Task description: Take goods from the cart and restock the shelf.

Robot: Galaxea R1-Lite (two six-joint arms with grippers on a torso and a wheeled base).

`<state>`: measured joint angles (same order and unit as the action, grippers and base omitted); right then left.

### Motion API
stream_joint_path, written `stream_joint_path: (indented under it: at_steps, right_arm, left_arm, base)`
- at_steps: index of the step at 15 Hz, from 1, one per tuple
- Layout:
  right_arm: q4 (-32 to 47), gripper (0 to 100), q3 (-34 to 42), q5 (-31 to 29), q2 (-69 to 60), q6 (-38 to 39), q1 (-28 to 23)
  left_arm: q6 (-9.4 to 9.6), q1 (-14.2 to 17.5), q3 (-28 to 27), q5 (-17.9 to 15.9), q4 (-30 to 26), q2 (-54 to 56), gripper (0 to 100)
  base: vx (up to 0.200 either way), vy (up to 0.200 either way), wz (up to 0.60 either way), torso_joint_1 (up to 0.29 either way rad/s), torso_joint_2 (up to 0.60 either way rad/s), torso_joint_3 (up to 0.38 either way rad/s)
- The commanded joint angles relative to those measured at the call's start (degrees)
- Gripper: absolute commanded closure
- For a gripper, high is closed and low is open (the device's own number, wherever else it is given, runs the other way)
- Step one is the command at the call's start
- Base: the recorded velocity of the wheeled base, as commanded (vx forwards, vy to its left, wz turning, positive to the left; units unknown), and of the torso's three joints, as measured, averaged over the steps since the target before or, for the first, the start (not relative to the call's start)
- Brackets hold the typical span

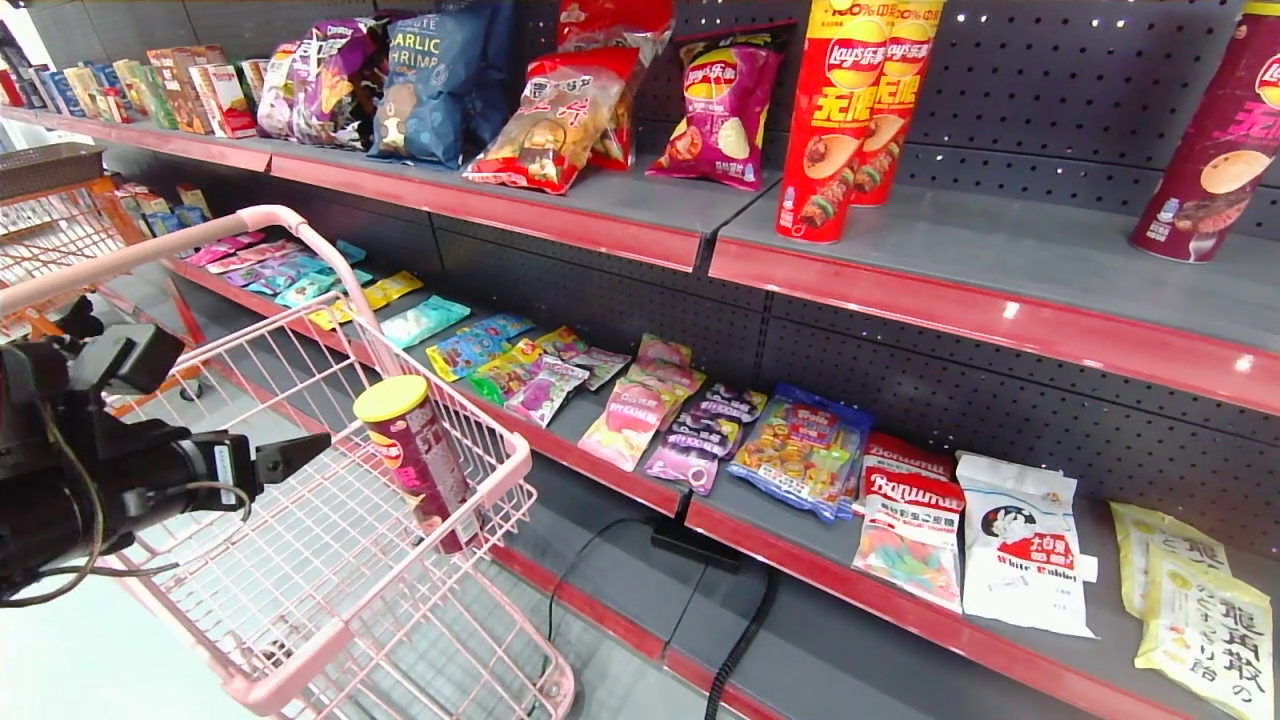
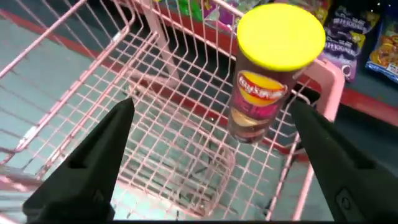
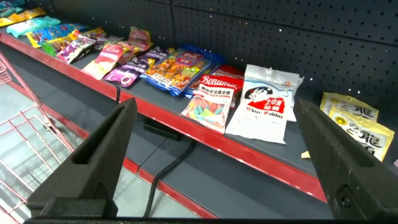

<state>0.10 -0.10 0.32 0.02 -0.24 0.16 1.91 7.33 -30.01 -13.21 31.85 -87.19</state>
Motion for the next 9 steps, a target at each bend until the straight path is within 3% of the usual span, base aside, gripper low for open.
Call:
stream_joint_path:
  at_steps: [1,3,5,9]
  right_arm:
    - [0.0,0,0.0,0.0,0.0,-0.1,0.0]
    - [0.0,0,0.0,0.0,0.0,-0.1,0.0]
    - [0.0,0,0.0,0.0,0.0,-0.1,0.0]
    - [0.0,0,0.0,0.0,0.0,-0.2,0.0]
  left_arm:
    - [1.16,-0.1,0.0,-0.9,4.3,-7.6,0]
    - [2.39,-2.3,-0.2,-2.8,4.9,-10.3,0]
    - [2.39,-4.3,-0.6,-3.0,7.2,-13.7,0]
    - [2.48,-6.7,-3.8,-3.9,20.7,-24.8,0]
  base:
    - [0.000,0.000,0.00,0.000,0.00,0.000]
    - [0.000,0.000,0.00,0.000,0.00,0.000]
    - [0.000,0.000,0.00,0.000,0.00,0.000]
    - [0.000,0.000,0.00,0.000,0.00,0.000]
